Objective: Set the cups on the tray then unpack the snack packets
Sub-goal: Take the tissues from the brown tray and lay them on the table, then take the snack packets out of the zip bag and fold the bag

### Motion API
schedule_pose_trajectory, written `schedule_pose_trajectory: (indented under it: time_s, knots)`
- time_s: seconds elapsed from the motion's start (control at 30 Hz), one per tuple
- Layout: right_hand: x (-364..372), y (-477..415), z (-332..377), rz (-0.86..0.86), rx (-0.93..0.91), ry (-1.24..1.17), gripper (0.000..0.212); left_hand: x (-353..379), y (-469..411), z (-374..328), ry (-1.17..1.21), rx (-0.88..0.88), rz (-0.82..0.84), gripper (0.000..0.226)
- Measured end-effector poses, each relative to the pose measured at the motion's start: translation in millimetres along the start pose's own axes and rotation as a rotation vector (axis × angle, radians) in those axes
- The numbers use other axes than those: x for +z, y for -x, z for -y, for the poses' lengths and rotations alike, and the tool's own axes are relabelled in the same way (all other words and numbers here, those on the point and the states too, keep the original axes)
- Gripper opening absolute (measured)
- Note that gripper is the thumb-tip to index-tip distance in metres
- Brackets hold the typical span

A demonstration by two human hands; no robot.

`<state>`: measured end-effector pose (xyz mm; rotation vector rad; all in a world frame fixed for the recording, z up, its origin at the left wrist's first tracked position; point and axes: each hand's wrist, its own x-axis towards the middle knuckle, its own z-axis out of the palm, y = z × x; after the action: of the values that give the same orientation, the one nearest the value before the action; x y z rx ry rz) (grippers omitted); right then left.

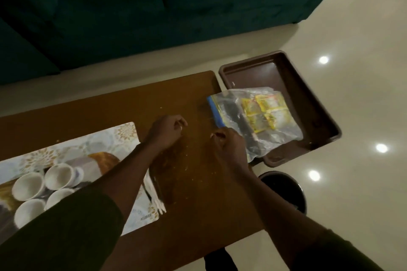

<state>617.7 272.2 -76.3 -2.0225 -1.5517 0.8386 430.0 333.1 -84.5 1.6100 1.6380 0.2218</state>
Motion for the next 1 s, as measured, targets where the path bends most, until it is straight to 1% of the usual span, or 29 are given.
schedule_pose_trajectory:
  time_s: [0.13,0.3,0.33,0.4,0.5,0.57,0.63,0.67,0.73,0.8,0.93,1.0]
  knots:
    - [-42,-22,-36,-0.027,-0.065,0.044,0.012,31,-9,-40,0.048,0.016,0.041,0.025]
    - [-87,-45,-74,-0.123,-0.021,0.027,0.012,68,-24,-85,0.165,-0.046,0.047,0.025]
    - [-95,-49,-83,-0.139,0.002,0.02,0.011,75,-26,-92,0.234,-0.092,0.045,0.029]
    - [-105,-55,-99,-0.146,0.056,0.019,0.013,88,-30,-102,0.438,-0.25,0.072,0.047]
    - [-114,-60,-120,-0.072,0.155,0.027,0.025,107,-37,-112,0.706,-0.514,0.116,0.073]
    - [-115,-62,-130,-0.032,0.19,0.039,0.032,116,-41,-113,0.802,-0.622,0.093,0.08]
    - [-116,-65,-136,-0.023,0.211,0.038,0.034,121,-45,-114,0.876,-0.695,0.052,0.077]
    - [-117,-66,-138,-0.019,0.215,0.034,0.033,122,-46,-115,0.92,-0.711,0.033,0.071]
    - [-117,-68,-140,-0.005,0.215,0.033,0.032,122,-49,-115,0.98,-0.706,-0.009,0.054]
    - [-118,-70,-140,-0.001,0.214,0.034,0.032,121,-54,-117,0.99,-0.68,-0.049,0.046]
    - [-118,-73,-135,-0.036,0.22,0.031,0.034,119,-58,-129,1.044,-0.644,-0.135,0.038]
    - [-118,-75,-129,-0.086,0.196,0.017,0.033,115,-59,-139,1.122,-0.576,-0.093,0.043]
